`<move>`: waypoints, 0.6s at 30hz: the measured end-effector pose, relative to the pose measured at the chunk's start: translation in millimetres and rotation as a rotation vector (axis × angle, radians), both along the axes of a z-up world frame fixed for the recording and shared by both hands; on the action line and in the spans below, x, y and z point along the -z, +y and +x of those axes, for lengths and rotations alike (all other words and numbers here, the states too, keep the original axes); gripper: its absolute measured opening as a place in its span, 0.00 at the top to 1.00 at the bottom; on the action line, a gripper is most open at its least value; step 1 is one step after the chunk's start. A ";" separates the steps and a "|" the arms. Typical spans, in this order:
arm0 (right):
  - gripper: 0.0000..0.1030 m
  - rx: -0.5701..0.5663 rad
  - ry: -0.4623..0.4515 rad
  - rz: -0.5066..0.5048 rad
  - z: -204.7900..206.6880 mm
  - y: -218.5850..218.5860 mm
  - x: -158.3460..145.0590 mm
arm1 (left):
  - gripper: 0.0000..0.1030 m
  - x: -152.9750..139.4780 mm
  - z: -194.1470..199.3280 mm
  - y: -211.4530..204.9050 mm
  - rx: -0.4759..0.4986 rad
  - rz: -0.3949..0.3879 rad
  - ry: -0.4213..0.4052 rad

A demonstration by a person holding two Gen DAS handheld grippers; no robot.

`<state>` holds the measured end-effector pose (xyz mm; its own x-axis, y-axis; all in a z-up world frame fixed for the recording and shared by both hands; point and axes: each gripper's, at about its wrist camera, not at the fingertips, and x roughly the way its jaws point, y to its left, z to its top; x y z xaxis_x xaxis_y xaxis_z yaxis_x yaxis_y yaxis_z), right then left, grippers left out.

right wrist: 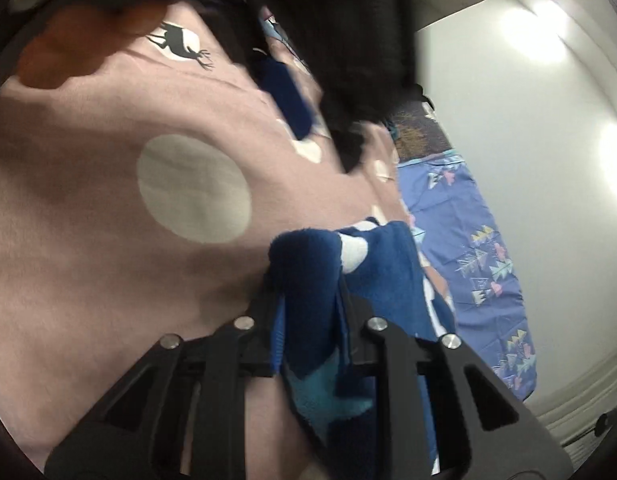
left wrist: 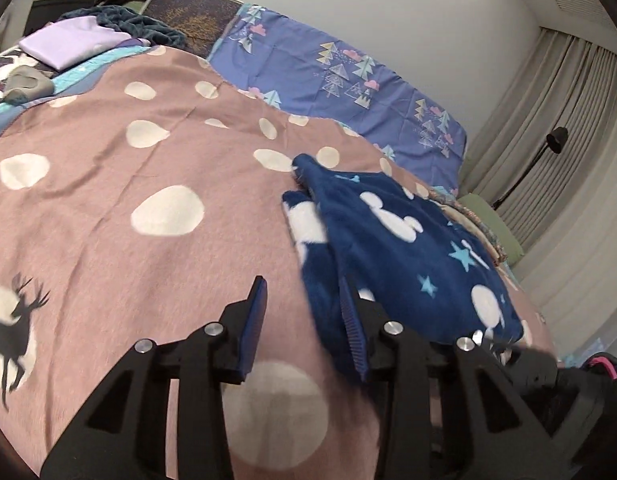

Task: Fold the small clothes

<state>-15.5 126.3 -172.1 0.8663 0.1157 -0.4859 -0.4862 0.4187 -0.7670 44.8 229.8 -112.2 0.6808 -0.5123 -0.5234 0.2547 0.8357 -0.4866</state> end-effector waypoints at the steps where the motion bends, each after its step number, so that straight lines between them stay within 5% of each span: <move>1: 0.86 -0.008 0.036 0.044 -5.3 0.0 -9.1 | 0.55 -0.7 7.0 -1.5 0.017 -0.015 0.002; 5: 0.87 -0.009 0.080 0.085 -4.2 -2.9 -19.8 | 0.46 4.9 53.2 -18.2 0.109 -0.108 0.055; 10: 0.86 -0.009 0.048 0.040 -5.2 1.8 -9.6 | 0.46 36.2 111.8 -44.4 0.115 -0.130 0.199; 11: 0.86 -0.006 0.053 0.047 -4.3 1.4 -10.0 | 0.51 39.3 119.0 -45.9 0.113 -0.163 0.207; 13: 0.86 0.000 0.065 0.065 -4.6 1.0 -12.9 | 0.81 35.2 126.8 -48.3 0.118 -0.186 0.190; 18: 0.86 0.003 0.064 0.145 -3.1 -1.9 -29.3 | 0.83 11.6 120.6 -52.1 0.121 -0.175 0.064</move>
